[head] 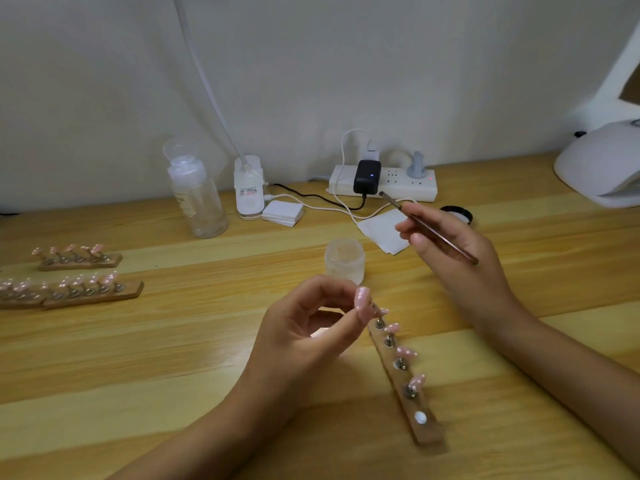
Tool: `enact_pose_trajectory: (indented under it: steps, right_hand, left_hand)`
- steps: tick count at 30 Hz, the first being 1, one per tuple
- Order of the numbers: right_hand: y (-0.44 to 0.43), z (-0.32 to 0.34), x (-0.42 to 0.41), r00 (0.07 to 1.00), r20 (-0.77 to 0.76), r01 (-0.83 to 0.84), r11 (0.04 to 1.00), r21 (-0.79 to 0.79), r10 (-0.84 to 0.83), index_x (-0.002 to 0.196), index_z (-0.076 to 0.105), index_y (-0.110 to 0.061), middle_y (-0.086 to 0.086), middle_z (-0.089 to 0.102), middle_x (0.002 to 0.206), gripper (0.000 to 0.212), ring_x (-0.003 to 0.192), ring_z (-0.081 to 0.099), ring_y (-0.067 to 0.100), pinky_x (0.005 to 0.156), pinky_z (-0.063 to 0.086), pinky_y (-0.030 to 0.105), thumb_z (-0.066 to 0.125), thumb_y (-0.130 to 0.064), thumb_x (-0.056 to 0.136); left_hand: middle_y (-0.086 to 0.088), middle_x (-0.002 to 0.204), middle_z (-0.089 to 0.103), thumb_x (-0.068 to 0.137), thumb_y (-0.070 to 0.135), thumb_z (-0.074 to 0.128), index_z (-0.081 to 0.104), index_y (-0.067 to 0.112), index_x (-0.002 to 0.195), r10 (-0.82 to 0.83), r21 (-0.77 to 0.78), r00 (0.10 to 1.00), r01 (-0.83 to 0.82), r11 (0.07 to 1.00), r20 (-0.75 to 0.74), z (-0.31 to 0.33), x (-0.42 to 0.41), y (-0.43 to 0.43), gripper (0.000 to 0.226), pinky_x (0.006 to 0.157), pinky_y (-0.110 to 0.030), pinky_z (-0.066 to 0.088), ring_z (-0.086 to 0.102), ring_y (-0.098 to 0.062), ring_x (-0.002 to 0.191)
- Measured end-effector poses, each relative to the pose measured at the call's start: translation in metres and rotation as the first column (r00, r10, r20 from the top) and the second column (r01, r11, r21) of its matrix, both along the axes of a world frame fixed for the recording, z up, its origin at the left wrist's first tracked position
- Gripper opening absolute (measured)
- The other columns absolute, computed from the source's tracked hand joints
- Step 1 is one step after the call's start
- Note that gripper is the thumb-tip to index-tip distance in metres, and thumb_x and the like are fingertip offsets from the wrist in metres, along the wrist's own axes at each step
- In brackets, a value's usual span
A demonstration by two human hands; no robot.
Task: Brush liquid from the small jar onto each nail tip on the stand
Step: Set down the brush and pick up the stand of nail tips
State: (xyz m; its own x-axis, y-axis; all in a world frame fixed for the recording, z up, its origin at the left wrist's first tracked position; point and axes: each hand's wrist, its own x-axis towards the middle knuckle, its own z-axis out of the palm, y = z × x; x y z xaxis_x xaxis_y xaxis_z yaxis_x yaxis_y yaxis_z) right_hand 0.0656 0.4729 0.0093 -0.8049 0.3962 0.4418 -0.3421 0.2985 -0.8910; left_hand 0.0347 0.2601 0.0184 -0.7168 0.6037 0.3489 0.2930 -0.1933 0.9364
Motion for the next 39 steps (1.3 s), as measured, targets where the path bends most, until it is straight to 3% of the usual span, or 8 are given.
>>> enact_pose_trajectory:
  steps: [6, 13, 18, 23, 30, 33, 35, 39]
  right_hand:
    - [0.007, -0.002, 0.004, 0.999, 0.022, 0.031, 0.954, 0.299, -0.039, 0.132, 0.054, -0.01, 0.008, 0.064, 0.115, 0.045, 0.111, 0.061, 0.013, 0.095, 0.046, 0.023, 0.049, 0.011, 0.093]
    - [0.02, -0.005, 0.011, 0.968, 0.166, 0.02, 0.718, 0.696, -0.188, 0.134, 0.054, -0.014, 0.005, 0.057, 0.121, 0.058, 0.113, 0.054, 0.016, 0.096, 0.036, 0.013, 0.054, 0.017, 0.084]
    - [0.019, -0.002, 0.015, 0.918, 0.279, -0.063, 0.593, 0.803, -0.281, 0.127, 0.062, -0.017, 0.007, 0.056, 0.123, 0.053, 0.115, 0.049, 0.023, 0.097, 0.04, 0.029, 0.051, 0.013, 0.085]
    - [0.011, 0.023, 0.026, 0.895, 0.253, -0.047, 0.487, 0.872, -0.367, 0.127, 0.058, -0.021, -0.006, 0.051, 0.12, 0.043, 0.115, 0.045, 0.013, 0.095, 0.038, 0.023, 0.051, 0.0, 0.091]
    - [-0.008, 0.011, 0.13, 0.681, 0.723, -0.494, 0.656, 0.571, -0.116, 0.09, 0.05, -0.048, -0.026, 0.044, 0.093, 0.009, 0.1, 0.047, -0.008, 0.084, 0.031, 0.005, 0.05, -0.04, 0.095]
    - [-0.028, -0.003, 0.151, 0.763, 0.633, -0.371, 0.712, 0.596, -0.132, 0.086, 0.064, -0.045, -0.022, 0.053, 0.102, 0.009, 0.101, 0.048, -0.013, 0.09, 0.034, 0.007, 0.058, -0.052, 0.086]
    - [-0.041, -0.003, 0.156, 0.8, 0.576, -0.295, 0.727, 0.62, -0.167, 0.092, 0.064, -0.044, -0.027, 0.047, 0.111, 0.041, 0.11, 0.043, -0.011, 0.089, 0.036, 0.008, 0.059, -0.075, 0.065]
    - [-0.062, 0.004, 0.147, 0.827, 0.523, -0.171, 0.795, 0.582, -0.205, 0.095, 0.059, -0.044, -0.028, 0.048, 0.102, 0.027, 0.108, 0.041, -0.01, 0.083, 0.035, 0.007, 0.067, -0.058, 0.074]
  left_hand:
    - [0.009, 0.067, 0.059, 0.085, 0.029, 0.07, 0.072, 0.019, 0.071, -0.133, -0.161, 0.596, 0.005, 0.987, -0.792, -0.011, 0.03, 0.004, 0.017, 0.089, 0.0, 0.024, 0.041, 0.001, 0.077]
    - [0.011, 0.062, 0.058, 0.083, 0.038, 0.07, 0.07, 0.028, 0.069, -0.212, -0.297, 0.421, -0.147, 0.943, -0.882, -0.016, 0.019, -0.002, 0.017, 0.064, -0.003, 0.021, 0.041, -0.004, 0.069]
    - [0.007, 0.064, 0.054, 0.076, 0.023, 0.075, 0.061, 0.024, 0.06, -0.13, -0.188, 0.522, -0.06, 0.98, -0.843, -0.01, 0.017, -0.001, 0.021, 0.078, 0.01, 0.019, 0.039, 0.006, 0.082]
    - [0.008, 0.055, 0.051, 0.095, 0.041, 0.049, 0.064, 0.017, 0.054, -0.08, -0.208, 0.749, -0.079, 0.975, -0.658, -0.011, 0.007, -0.003, 0.05, 0.049, -0.016, 0.039, 0.045, 0.001, 0.054]
    - [0.011, 0.042, 0.052, 0.094, 0.049, 0.043, 0.07, 0.026, 0.047, -0.061, -0.243, 0.983, 0.017, 0.97, -0.174, -0.008, -0.003, 0.002, 0.059, 0.053, -0.008, 0.035, 0.047, 0.001, 0.044]
    - [0.009, 0.04, 0.042, 0.086, 0.057, 0.038, 0.075, 0.021, 0.058, -0.056, -0.304, 0.998, 0.046, 0.952, -0.022, -0.005, -0.002, 0.002, 0.059, 0.049, -0.009, 0.031, 0.037, -0.001, 0.042]
    - [0.009, 0.042, 0.039, 0.09, 0.053, 0.036, 0.078, 0.023, 0.066, -0.054, -0.334, 0.999, 0.054, 0.941, 0.008, -0.004, -0.002, 0.002, 0.057, 0.047, -0.008, 0.031, 0.034, -0.003, 0.041]
    - [0.009, 0.043, 0.04, 0.097, 0.041, 0.04, 0.079, 0.025, 0.072, -0.099, -0.387, 0.995, 0.088, 0.918, -0.007, -0.006, 0.002, -0.001, 0.049, 0.047, -0.01, 0.035, 0.031, -0.002, 0.037]
